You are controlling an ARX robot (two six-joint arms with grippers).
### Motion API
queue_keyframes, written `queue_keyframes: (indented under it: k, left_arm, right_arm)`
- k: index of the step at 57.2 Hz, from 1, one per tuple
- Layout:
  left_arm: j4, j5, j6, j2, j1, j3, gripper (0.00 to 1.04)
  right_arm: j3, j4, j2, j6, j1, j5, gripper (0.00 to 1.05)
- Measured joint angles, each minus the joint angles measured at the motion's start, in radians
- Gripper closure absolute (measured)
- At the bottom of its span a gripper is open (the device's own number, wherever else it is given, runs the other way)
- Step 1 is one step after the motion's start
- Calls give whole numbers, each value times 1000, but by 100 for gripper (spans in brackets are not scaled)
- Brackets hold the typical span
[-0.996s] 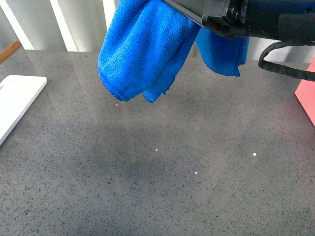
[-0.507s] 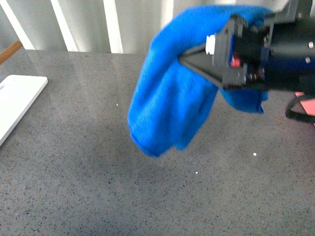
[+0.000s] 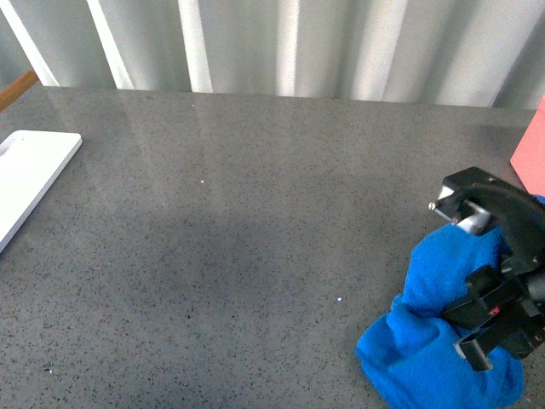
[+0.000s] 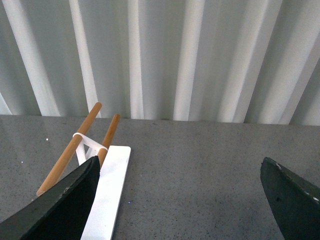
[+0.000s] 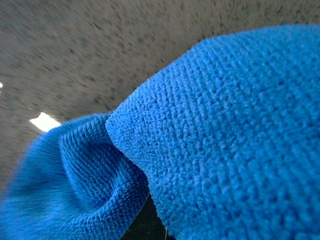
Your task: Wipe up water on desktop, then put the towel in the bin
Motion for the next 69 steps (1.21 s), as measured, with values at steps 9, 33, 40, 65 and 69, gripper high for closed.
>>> queue_keyframes:
  k: [9,33,40,65,69]
  left_arm:
    - [0,0,0,0,0,0,7]
    - [0,0,0,0,0,0,7]
    - [0,0,0,0,0,0,7]
    - [0,0,0,0,0,0,7]
    - [0,0,0,0,0,0,7]
  right_arm:
    - [74,1,97,-54,8,92,99]
    - [393,-43,297,-147,52,301,99]
    - [510,-48,345,-148,102,313,99]
    - [594,21,325,-33,342,28,99]
    - [562,22,290,-1,342,51,99]
